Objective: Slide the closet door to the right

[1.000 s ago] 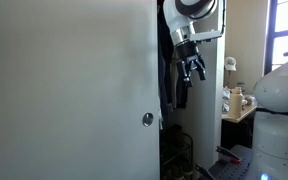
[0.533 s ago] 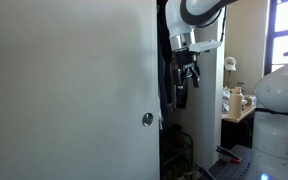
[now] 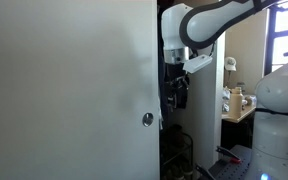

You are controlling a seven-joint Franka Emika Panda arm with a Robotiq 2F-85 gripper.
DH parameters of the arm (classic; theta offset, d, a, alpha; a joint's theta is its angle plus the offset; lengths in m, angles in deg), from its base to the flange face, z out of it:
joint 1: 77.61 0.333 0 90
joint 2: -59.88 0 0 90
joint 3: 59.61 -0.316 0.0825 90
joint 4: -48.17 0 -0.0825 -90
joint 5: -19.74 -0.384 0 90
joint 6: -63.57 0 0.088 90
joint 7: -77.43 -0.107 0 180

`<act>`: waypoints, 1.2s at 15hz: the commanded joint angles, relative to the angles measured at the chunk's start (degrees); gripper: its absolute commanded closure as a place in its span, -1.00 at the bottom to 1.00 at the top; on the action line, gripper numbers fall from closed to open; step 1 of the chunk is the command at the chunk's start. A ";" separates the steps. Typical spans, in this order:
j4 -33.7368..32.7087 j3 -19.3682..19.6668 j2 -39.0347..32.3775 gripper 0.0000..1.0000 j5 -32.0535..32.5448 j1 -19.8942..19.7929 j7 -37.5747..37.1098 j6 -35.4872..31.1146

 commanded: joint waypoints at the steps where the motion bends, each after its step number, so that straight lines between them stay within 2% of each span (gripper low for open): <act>1: -1.32 -2.13 -2.98 -1.00 2.48 -0.36 -5.84 -3.43; 2: -0.02 -0.49 -2.15 -1.00 2.28 1.12 -3.98 -2.73; 7: -0.73 -0.90 -2.86 -1.00 2.50 1.06 -5.22 -3.01; 9: -0.35 -2.39 -5.53 -1.00 3.04 0.74 -5.95 -3.86; 13: 0.87 -5.49 -10.85 -1.00 5.51 0.32 -7.98 -10.06; 18: 1.06 -8.28 -14.59 -1.00 10.43 -0.27 -13.77 -15.68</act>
